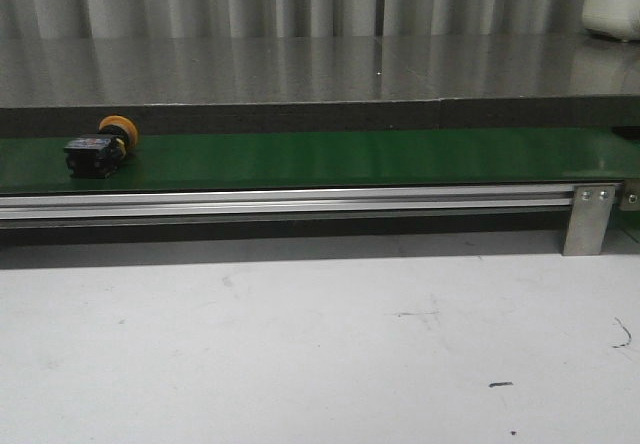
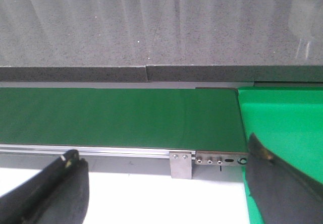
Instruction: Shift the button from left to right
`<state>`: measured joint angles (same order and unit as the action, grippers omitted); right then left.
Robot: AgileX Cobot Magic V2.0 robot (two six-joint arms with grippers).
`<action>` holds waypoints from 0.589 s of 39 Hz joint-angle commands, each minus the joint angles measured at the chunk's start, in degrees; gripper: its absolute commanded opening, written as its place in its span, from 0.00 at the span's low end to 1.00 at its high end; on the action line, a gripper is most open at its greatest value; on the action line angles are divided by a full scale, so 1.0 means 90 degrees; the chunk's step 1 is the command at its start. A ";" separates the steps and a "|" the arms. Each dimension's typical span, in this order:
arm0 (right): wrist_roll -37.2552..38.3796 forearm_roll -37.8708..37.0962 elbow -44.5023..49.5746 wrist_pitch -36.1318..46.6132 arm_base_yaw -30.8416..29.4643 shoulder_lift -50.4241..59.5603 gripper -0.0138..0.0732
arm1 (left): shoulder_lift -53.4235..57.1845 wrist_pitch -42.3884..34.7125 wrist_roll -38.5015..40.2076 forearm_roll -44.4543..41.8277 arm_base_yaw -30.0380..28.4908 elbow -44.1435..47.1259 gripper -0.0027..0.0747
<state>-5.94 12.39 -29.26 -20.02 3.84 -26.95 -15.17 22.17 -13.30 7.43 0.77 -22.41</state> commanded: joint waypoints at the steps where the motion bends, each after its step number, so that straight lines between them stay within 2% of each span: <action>1: -0.0008 0.0024 -0.0231 0.0483 0.0006 -0.0061 0.90 | 0.0600 -0.0621 0.0085 0.0249 0.0036 0.0188 0.01; 9: -0.0008 0.0024 -0.0231 0.0483 0.0006 -0.0061 0.90 | 0.1359 -0.0773 0.0085 0.0249 0.0036 0.0450 0.01; 23: -0.0008 0.0024 -0.0231 0.0483 0.0006 -0.0061 0.90 | 0.1354 -0.0718 0.0085 0.0249 0.0036 0.0450 0.01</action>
<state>-5.94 12.39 -29.26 -20.02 3.84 -26.95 -2.36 20.38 -13.20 8.83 0.77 -16.92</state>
